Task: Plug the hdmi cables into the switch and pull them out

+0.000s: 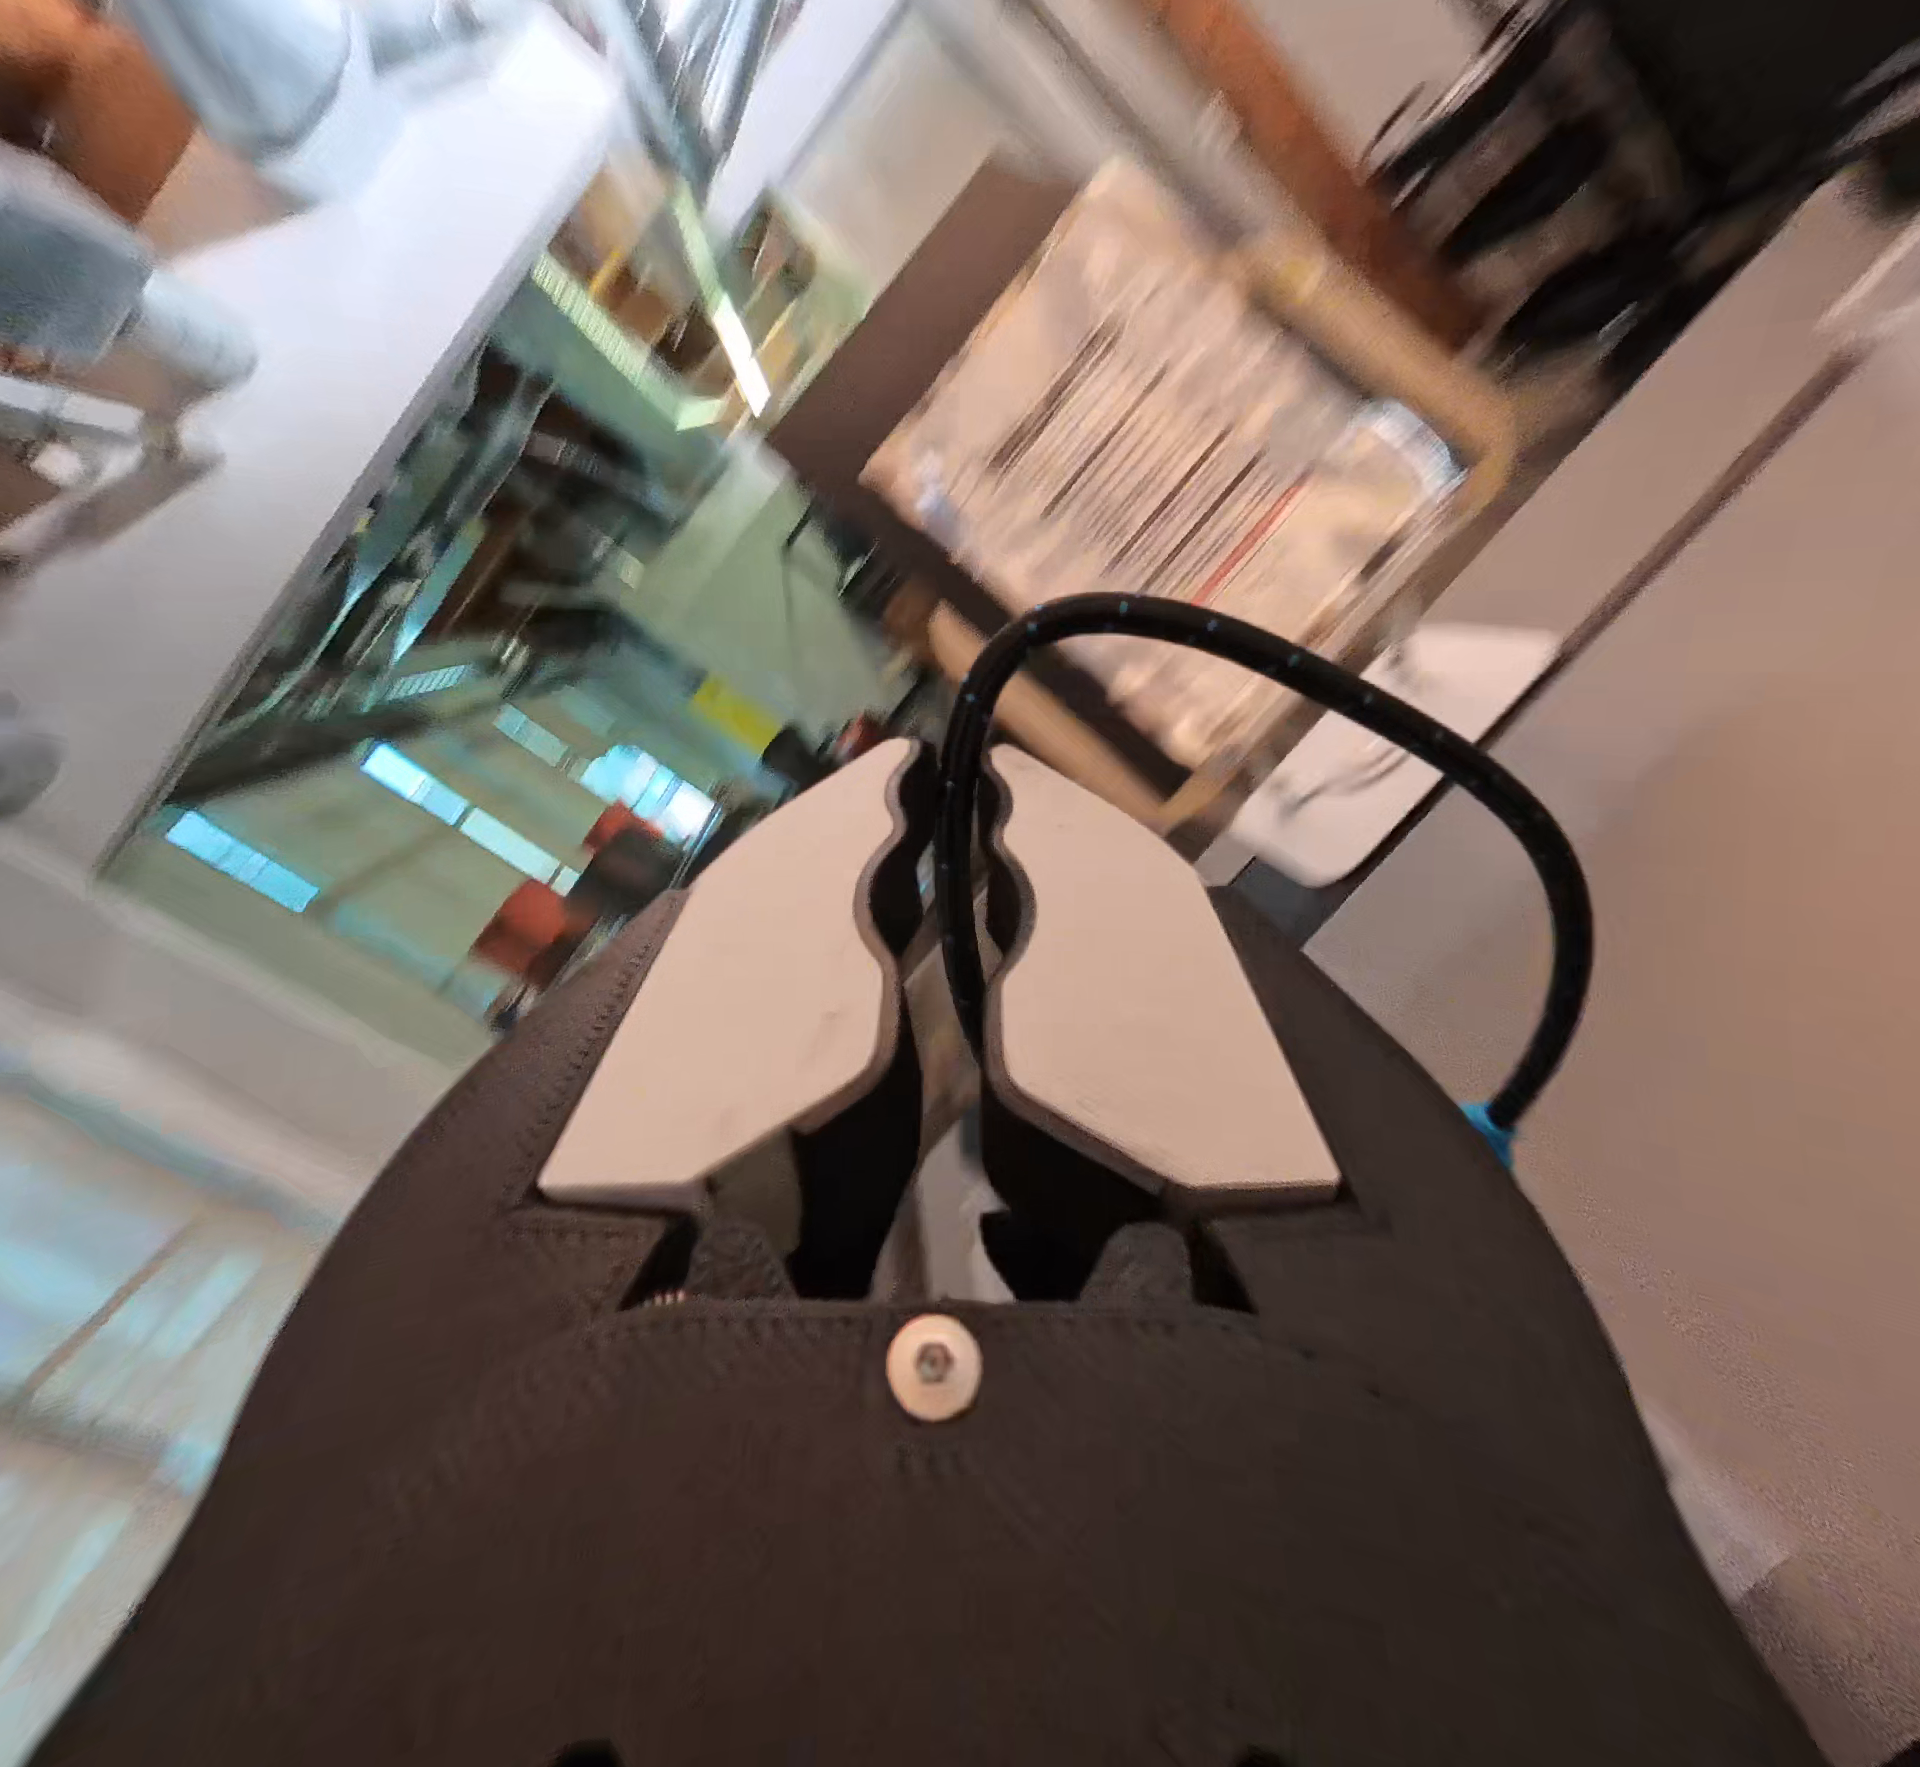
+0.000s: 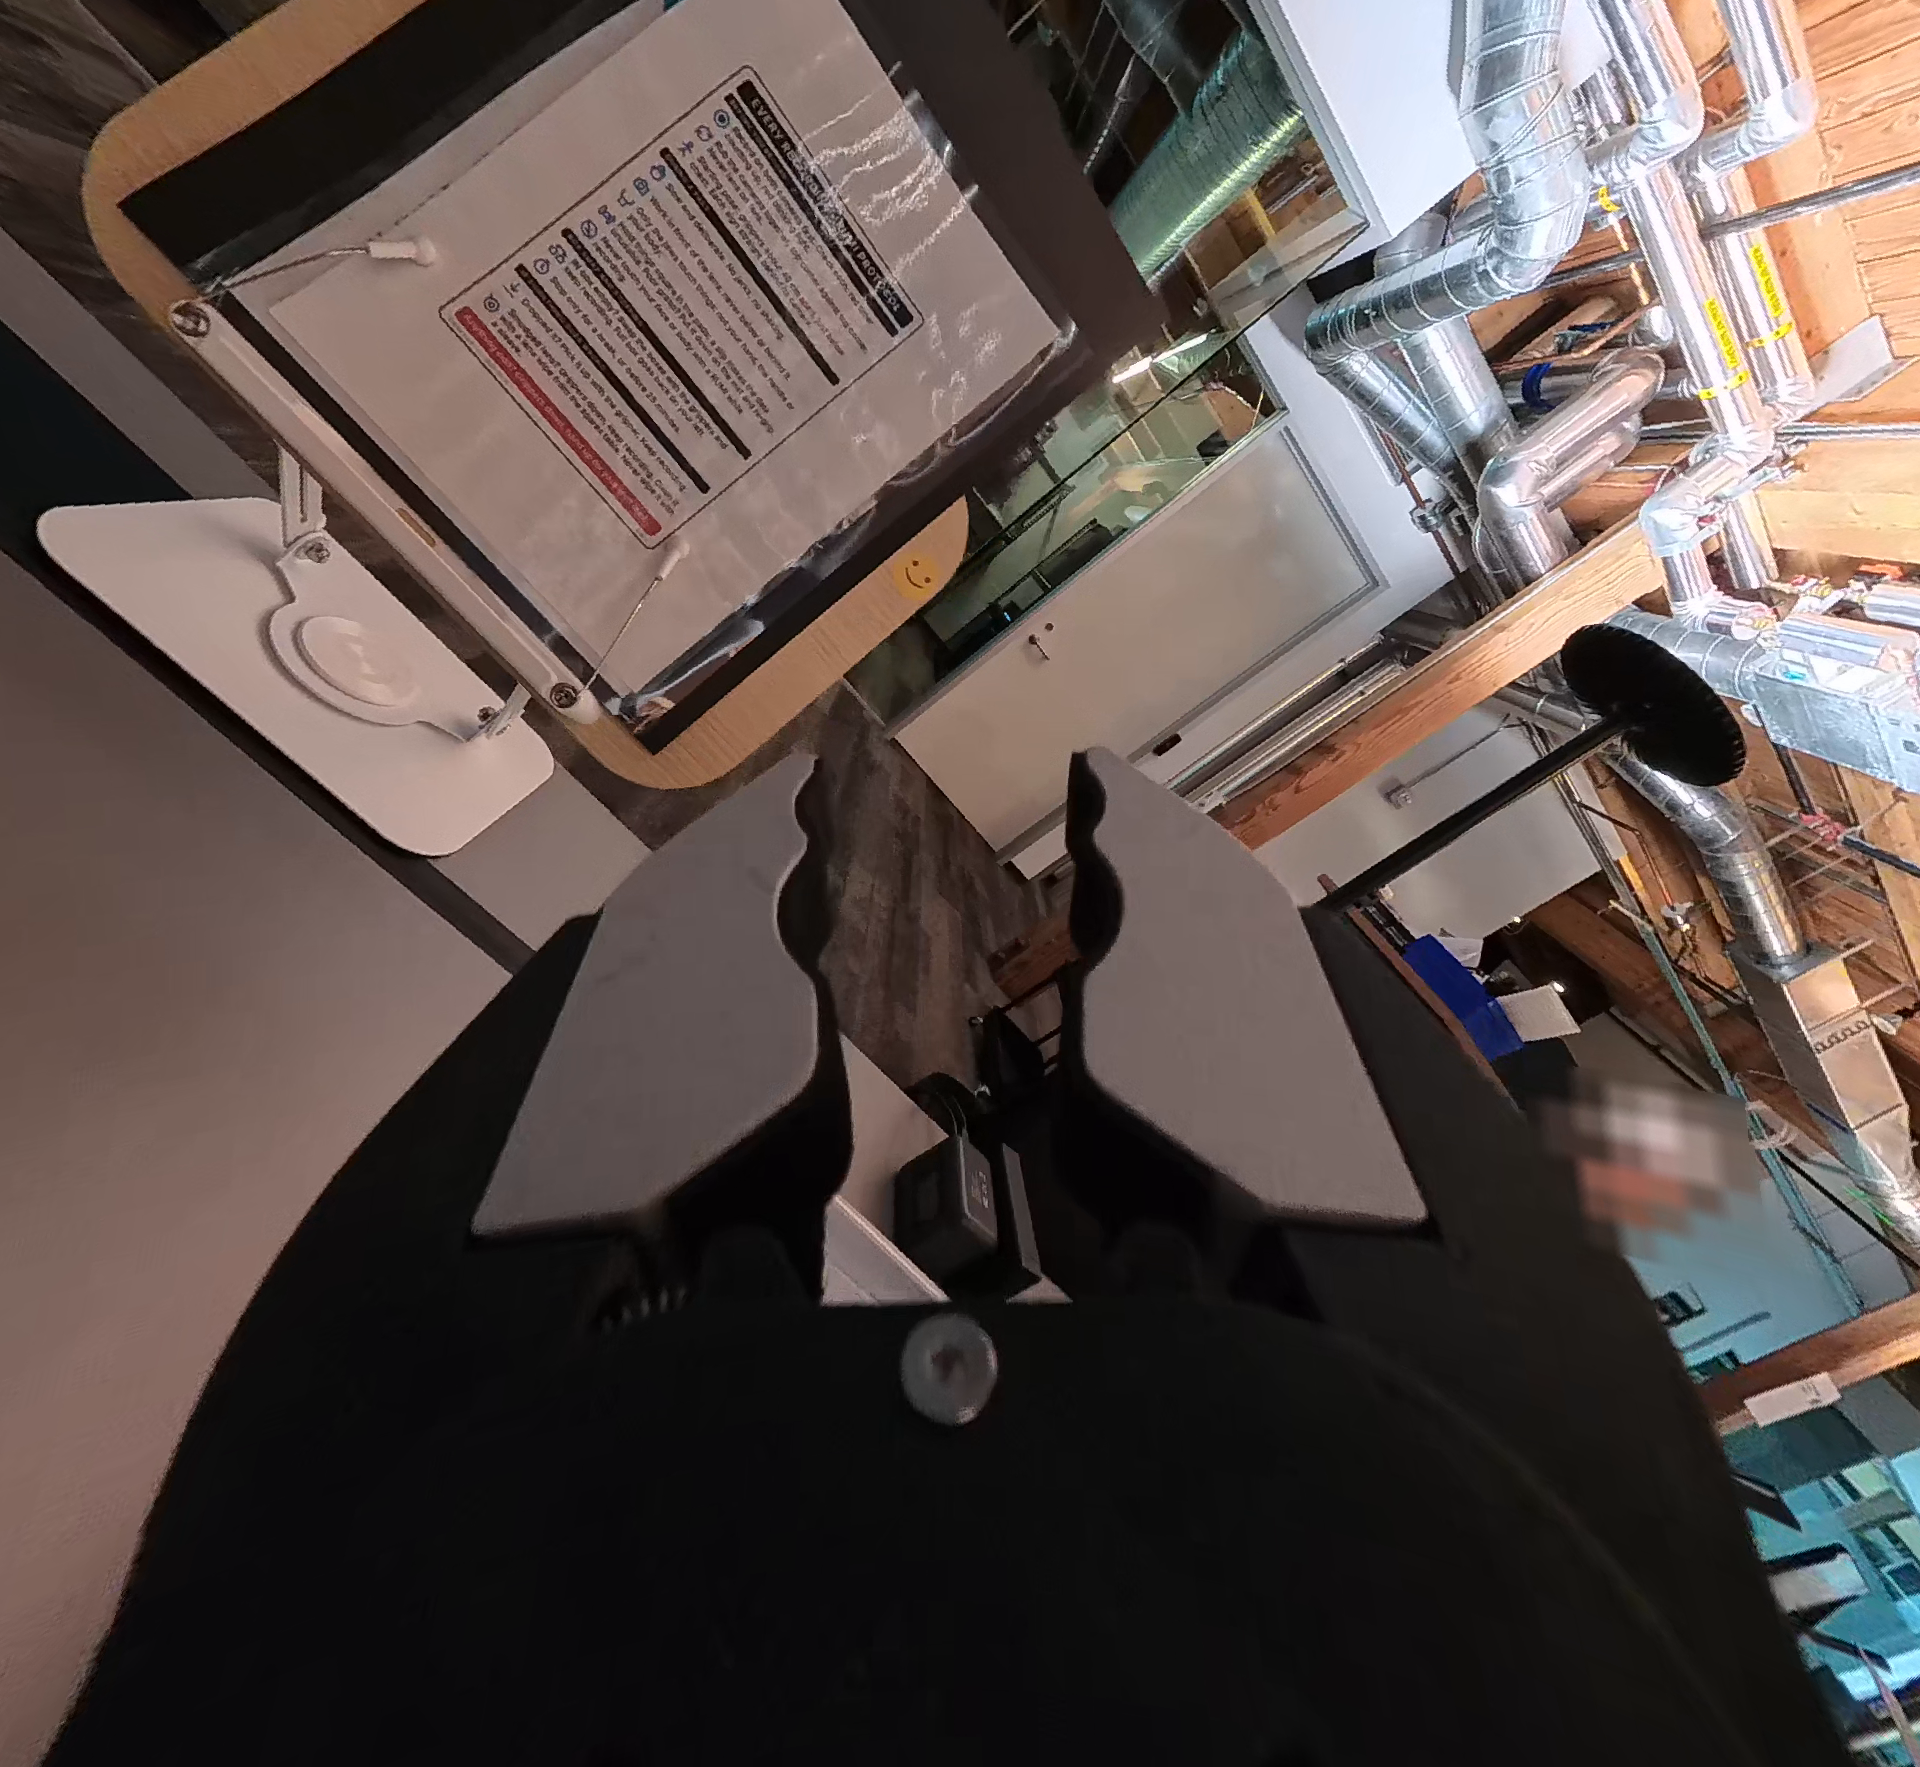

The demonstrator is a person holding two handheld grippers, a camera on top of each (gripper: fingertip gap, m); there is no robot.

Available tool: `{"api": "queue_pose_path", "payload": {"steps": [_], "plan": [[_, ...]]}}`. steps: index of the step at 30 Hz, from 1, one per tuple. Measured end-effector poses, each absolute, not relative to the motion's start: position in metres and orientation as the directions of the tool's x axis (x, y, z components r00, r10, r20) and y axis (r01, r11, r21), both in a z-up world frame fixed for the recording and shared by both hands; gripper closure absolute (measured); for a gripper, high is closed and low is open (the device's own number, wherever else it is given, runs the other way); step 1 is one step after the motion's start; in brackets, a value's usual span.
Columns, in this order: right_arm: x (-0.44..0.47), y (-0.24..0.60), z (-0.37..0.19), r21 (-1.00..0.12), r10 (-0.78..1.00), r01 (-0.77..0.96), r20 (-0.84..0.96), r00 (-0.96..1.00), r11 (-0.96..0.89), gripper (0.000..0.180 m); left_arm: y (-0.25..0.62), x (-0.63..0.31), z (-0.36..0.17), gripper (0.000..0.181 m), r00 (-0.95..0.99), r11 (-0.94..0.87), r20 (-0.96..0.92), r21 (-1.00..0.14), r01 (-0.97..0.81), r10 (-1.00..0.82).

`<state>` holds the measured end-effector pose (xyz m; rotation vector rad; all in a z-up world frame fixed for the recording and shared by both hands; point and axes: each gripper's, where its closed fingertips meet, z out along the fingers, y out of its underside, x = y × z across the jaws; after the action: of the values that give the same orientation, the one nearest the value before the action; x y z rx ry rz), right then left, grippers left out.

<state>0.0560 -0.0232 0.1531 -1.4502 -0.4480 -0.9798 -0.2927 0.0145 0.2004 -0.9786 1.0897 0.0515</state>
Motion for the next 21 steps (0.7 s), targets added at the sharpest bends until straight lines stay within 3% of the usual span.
{"api": "queue_pose_path", "payload": {"steps": [1,4,10,13,17,21], "plan": [[0.058,-0.024,0.153,-0.617,-0.281,0.770,0.777,0.563,-0.163,0.136,0.000,-0.275,0.198,0.174,0.460,0.634,-0.760,-0.643,-0.430,-0.459],[0.067,-0.029,0.153,-0.615,-0.283,0.764,0.781,0.557,-0.193,0.136,-0.027,-0.217,0.162,0.175,0.241,0.633,-0.744,-0.661,-0.403,-0.623],[0.085,-0.042,0.158,-0.678,-0.299,0.709,0.729,0.616,-0.192,0.136,-0.026,-0.131,0.068,0.175,-0.037,0.550,-0.638,-0.631,-0.547,-0.769],[0.089,-0.045,0.159,-0.686,-0.300,0.702,0.722,0.623,-0.194,0.136,-0.003,-0.116,0.026,0.175,-0.051,0.474,-0.603,-0.569,-0.672,-0.796],[0.092,-0.043,0.157,-0.695,-0.291,0.690,0.716,0.635,-0.203,0.136,0.014,-0.089,0.004,0.174,0.021,0.376,-0.517,-0.650,-0.660,-0.856],[0.093,-0.038,0.152,-0.696,-0.275,0.683,0.716,0.641,-0.220,0.136,0.026,-0.070,-0.054,0.175,-0.033,0.341,-0.485,-0.561,-0.755,-0.874]]}}
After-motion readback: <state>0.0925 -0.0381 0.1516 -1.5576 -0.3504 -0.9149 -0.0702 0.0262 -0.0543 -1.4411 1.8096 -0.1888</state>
